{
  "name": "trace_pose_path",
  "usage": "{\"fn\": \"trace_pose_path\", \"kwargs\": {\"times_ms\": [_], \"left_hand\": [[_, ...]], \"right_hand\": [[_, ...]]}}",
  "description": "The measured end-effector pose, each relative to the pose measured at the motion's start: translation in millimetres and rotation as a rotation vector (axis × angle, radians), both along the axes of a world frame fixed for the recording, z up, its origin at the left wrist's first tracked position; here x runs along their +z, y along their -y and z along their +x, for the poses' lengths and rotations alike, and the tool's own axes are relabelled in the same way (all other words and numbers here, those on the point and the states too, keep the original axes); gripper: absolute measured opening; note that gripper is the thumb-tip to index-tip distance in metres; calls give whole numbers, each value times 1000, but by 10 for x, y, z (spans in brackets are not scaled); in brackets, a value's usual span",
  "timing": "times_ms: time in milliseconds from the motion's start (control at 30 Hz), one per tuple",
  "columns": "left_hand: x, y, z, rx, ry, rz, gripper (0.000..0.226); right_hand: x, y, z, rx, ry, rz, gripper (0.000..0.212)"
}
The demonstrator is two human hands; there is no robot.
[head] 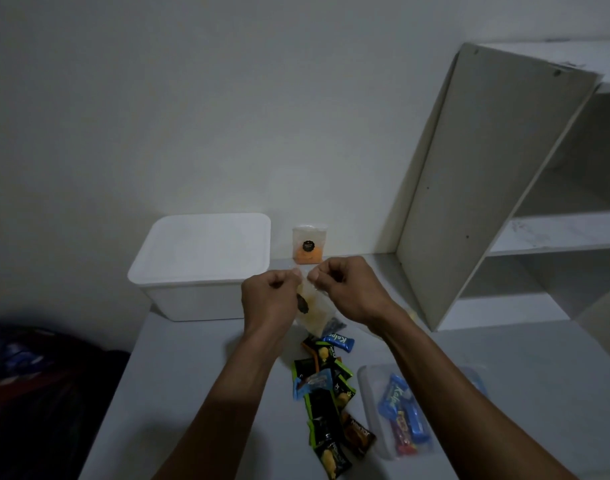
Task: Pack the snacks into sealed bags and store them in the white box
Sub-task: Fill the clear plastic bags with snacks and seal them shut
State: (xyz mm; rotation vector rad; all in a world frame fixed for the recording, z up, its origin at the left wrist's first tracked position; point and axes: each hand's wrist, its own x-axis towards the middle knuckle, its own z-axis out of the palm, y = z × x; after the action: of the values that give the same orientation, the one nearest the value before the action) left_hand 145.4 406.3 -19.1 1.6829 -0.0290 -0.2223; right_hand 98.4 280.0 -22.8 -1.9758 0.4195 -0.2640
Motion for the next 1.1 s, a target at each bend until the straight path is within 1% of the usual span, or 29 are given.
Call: {"fn": "trace_pose_path", "kwargs": {"times_ms": [67, 300, 467, 533, 667, 867, 1000, 1100], "left_hand": [[20, 12, 5, 2, -23, -8, 20], [17, 26, 34, 14, -63, 7, 16], [-8, 74, -42, -17, -81, 45, 16], [-18, 87, -55, -14, -92, 48, 19], [-13, 77, -28, 12, -133, 25, 19], [-55, 79, -46, -41, -123, 106, 15], [-102, 74, -31, -36, -159, 108, 12], [-113, 57, -52, -41, -161, 103, 11]], "right_hand": [[-15, 8, -23, -27, 2, 21, 24], [-60, 50, -113, -18, -38, 72, 16], [-100, 3, -92, -60, 16, -28, 13], [-102, 0, -83, -68, 17, -7, 13], [-114, 19, -144, -55, -25, 59, 18], [-164, -34, -162, -75, -32, -23, 20], [-172, -41, -166, -89, -47, -5, 25], [-181, -44, -177, -99, -51, 1, 25]]}}
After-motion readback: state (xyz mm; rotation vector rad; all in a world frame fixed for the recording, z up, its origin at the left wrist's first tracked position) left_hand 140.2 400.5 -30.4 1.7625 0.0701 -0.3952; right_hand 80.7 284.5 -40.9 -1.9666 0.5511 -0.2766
